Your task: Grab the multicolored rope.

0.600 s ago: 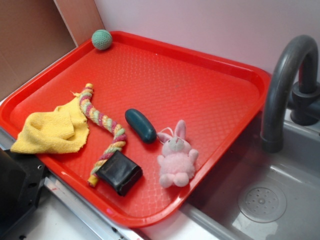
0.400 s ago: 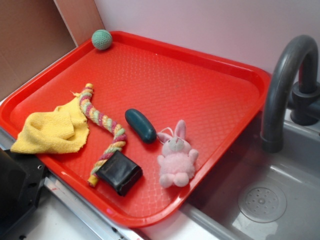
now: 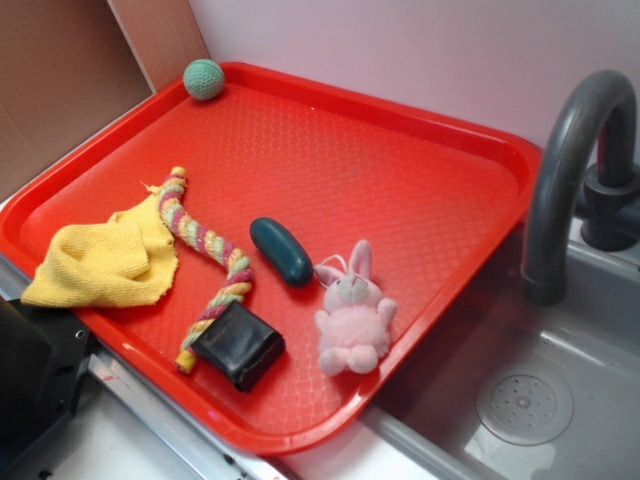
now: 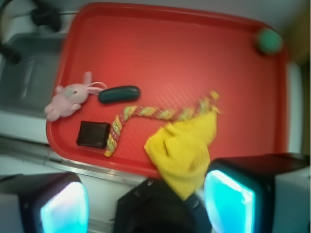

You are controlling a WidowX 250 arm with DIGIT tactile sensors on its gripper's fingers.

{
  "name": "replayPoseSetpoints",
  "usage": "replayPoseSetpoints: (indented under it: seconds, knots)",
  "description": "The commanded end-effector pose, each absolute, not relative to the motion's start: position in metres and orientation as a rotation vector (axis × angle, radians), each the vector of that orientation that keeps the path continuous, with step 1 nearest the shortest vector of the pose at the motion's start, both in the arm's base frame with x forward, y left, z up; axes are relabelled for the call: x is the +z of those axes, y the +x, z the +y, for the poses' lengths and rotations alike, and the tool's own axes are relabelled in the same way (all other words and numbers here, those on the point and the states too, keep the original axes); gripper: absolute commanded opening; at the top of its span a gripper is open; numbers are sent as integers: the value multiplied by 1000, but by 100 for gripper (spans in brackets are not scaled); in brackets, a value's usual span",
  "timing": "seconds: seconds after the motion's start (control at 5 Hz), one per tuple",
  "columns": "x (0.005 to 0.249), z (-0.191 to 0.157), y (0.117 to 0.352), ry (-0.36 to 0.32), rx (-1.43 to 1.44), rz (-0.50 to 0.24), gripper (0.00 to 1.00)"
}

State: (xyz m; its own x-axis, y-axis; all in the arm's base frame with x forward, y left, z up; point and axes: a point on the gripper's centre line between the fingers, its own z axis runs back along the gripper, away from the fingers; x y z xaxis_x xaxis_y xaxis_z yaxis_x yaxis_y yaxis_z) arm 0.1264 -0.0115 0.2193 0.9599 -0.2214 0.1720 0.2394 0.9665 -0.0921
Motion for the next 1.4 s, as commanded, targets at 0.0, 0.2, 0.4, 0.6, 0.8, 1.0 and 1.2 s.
replayPoseSetpoints:
  seconds: [0.0, 0.2, 0.4, 0.6, 0.8, 1.0, 1.2]
  knots:
    - [180, -7, 165, -163, -719, -228, 100]
    - [163, -16, 168, -223, -968, -289, 100]
    - [144, -35, 165, -284, -1214, -295, 100]
    - [119, -37, 163, -243, -1470, -191, 100]
    - [100, -31, 174, -206, -1421, -181, 100]
    - [80, -24, 189, -158, -1354, -158, 100]
    - [57, -24, 194, -128, -1309, -123, 100]
